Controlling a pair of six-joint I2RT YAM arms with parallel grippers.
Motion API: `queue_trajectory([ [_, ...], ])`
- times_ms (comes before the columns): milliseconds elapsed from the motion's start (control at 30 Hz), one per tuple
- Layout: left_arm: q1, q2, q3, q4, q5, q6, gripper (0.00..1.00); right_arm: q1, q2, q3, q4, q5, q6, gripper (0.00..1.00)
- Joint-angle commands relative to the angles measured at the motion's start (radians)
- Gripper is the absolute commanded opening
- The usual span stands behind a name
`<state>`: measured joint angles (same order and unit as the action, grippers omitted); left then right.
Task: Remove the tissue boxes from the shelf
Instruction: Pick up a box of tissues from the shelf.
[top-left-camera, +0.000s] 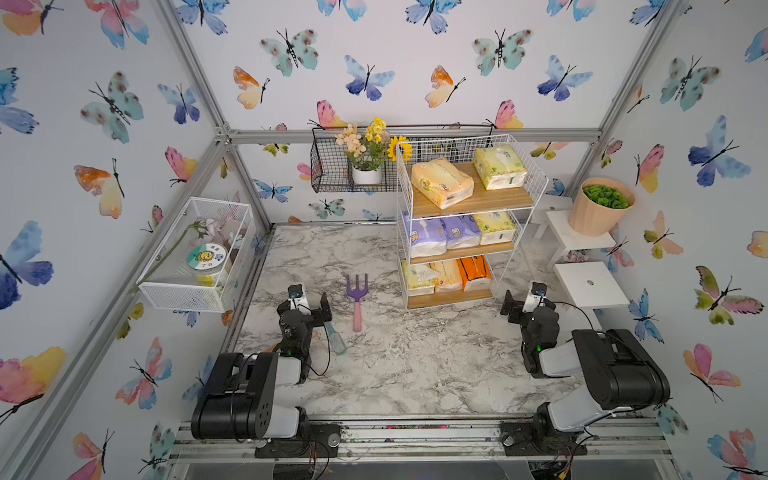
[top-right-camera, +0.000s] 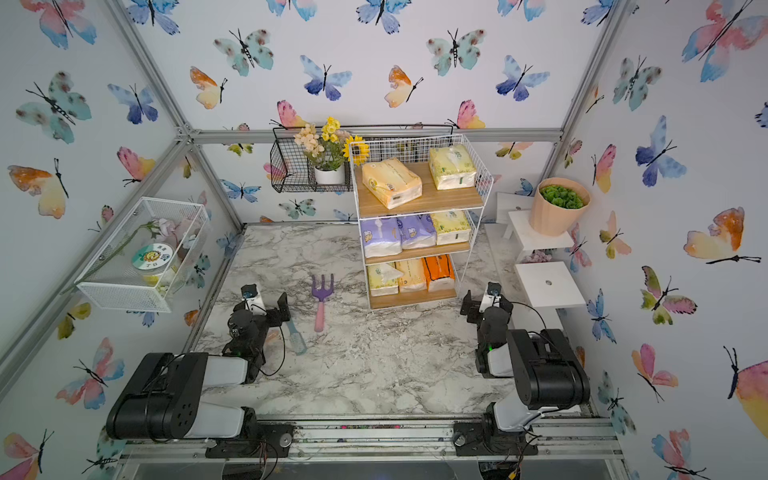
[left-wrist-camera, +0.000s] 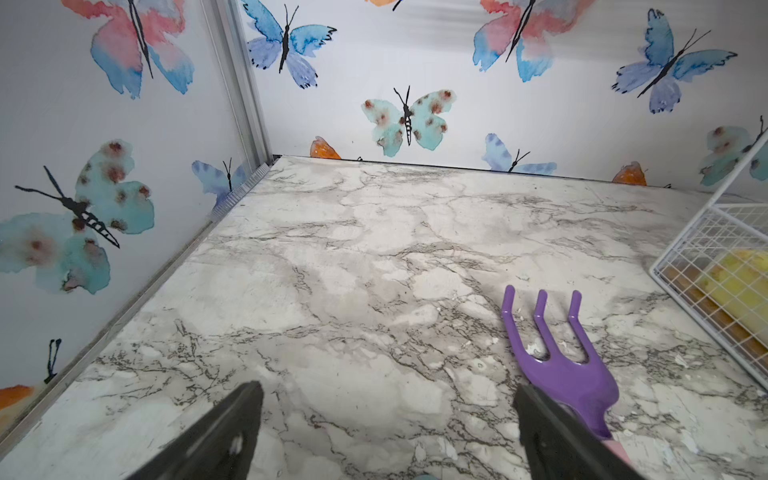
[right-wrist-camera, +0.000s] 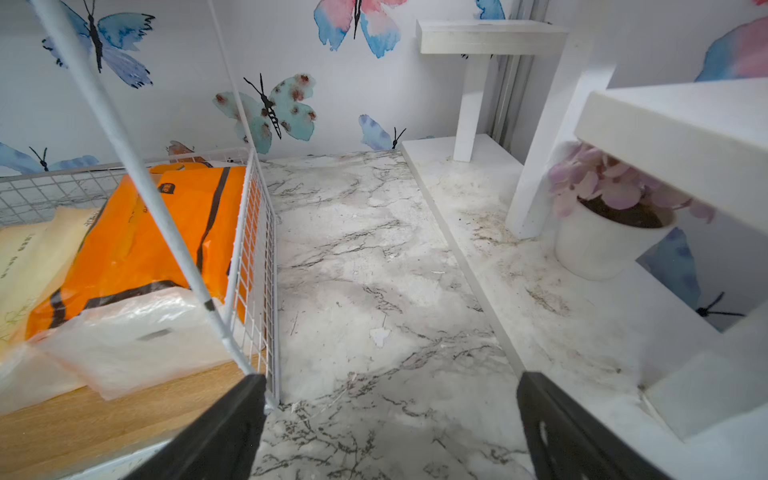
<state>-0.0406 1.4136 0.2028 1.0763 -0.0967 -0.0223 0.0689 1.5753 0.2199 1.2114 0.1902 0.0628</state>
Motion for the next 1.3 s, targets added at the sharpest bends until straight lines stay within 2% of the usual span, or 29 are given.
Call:
queue_trajectory([
  [0,0.001,-0.007,0.006,-0.002,-0.010,0.009,0.99,-0.004,-0.009,0.015,0.001,0.000,0.005,0.99],
  [433,0.002,-0.009,0.003,0.001,-0.009,0.009,0.99,-0.004,-0.010,0.013,0.005,0.000,0.006,0.99],
  [533,-0.001,-0.070,0.003,-0.027,-0.007,0.016,0.99,-0.004,-0.049,-0.026,0.084,-0.020,-0.011,0.99],
  [633,-0.009,-0.208,0.092,-0.315,-0.074,-0.026,0.99,-0.004,-0.237,-0.046,-0.068,-0.038,-0.016,0.99],
  [733,-0.008,-0.294,0.195,-0.569,-0.143,-0.129,0.99,-0.004,-0.459,0.009,-0.350,0.039,0.074,0.99],
  [867,-0.007,-0.309,0.383,-0.970,-0.335,-0.373,0.99,-0.004,-0.616,0.193,-0.856,0.190,0.391,0.99],
  [933,-0.005,-0.290,0.436,-1.070,-0.356,-0.441,0.99,-0.004,-0.648,0.242,-0.937,0.104,0.355,0.99],
  [1067,-0.003,-0.294,0.479,-1.137,-0.170,-0.457,0.99,-0.004,-0.683,0.349,-1.102,-0.036,0.430,0.99],
  [1267,-0.004,-0.398,0.451,-1.144,0.097,-0.511,0.99,-0.004,-0.669,0.554,-1.310,-0.404,0.458,0.81],
])
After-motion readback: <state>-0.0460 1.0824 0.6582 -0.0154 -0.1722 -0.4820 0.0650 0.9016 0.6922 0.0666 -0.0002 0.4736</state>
